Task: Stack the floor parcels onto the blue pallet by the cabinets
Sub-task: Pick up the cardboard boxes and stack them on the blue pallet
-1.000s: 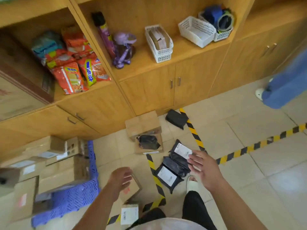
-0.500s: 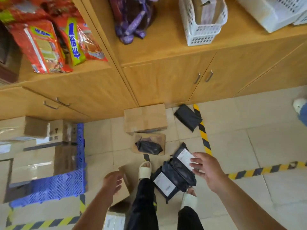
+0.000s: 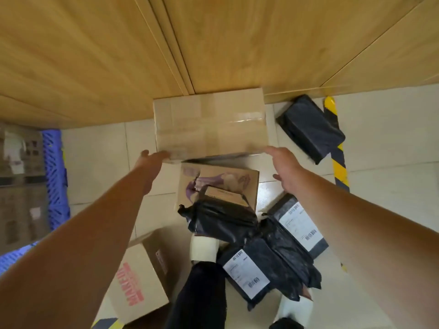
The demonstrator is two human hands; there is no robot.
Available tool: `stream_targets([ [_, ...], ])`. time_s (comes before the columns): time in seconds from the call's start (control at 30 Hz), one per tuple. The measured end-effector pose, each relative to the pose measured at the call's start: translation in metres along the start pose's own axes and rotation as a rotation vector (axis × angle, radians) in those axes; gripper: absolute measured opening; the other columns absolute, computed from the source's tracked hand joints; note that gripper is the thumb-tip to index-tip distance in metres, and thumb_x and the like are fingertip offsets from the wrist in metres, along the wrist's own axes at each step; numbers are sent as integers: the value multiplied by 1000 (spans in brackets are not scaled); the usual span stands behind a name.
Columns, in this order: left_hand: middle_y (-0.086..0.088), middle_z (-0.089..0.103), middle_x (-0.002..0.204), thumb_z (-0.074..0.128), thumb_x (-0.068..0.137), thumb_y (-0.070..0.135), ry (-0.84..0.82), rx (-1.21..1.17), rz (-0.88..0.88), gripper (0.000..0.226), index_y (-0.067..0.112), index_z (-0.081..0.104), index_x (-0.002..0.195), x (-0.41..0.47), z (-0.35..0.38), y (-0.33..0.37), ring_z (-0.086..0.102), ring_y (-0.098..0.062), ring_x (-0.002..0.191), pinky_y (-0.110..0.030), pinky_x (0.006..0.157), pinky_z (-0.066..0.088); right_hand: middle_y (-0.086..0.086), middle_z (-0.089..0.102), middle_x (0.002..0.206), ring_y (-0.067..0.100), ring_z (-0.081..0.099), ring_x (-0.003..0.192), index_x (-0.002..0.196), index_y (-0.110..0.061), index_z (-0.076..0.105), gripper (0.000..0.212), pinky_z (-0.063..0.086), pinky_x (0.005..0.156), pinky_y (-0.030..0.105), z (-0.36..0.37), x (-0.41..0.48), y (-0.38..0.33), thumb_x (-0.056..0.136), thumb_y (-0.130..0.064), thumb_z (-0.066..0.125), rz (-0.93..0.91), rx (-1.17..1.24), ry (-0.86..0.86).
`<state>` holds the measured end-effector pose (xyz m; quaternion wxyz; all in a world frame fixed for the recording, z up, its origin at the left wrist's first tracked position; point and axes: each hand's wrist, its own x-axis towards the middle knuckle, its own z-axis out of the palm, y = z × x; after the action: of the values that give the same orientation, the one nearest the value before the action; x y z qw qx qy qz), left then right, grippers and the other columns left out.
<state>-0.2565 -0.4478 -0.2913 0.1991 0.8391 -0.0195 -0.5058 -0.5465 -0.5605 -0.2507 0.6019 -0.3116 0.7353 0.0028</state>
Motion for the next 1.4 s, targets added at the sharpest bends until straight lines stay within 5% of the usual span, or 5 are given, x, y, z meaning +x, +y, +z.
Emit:
stream_targets([
  [0.27,-2,48,122,58,94,26,-43,-201,47,46,12,49,137,19,25,-2,40,-18,115,-43,115,27,-1,27,162,22,23,149,154,-28,32,69,19,120,50,11,40,-1,93,-52,56,-9,68,-148],
  [0.6,9,59,111,54,91,21,-84,-414,146,37,23,58,128,-125,-42,44,47,-17,121,-36,101,28,-24,50,93,-7,54,79,130,-22,53,29,45,73,18,-50,-116,-50,105,-13,43,-243,46,-29],
  [0.8,36,63,82,39,96,-4,-84,-398,264,39,24,57,117,-300,-99,64,57,22,74,-20,80,36,-18,67,108,1,57,102,99,-40,64,22,37,95,39,-97,-280,-84,98,-21,54,-272,238,-23],
  [1.03,58,50,94,31,95,-16,-98,-376,356,52,3,41,142,-469,-155,23,46,-7,121,-42,112,25,-16,66,120,-19,60,89,129,-36,48,40,36,73,21,-153,-446,-82,97,-12,55,-391,273,-29],
  [1.4,2,57,136,56,80,22,101,-806,317,62,37,45,140,-669,-124,-96,51,-18,126,-42,105,37,-14,60,120,2,57,105,133,-38,48,40,45,73,30,-218,-557,-3,99,-18,55,-561,186,-287],
])
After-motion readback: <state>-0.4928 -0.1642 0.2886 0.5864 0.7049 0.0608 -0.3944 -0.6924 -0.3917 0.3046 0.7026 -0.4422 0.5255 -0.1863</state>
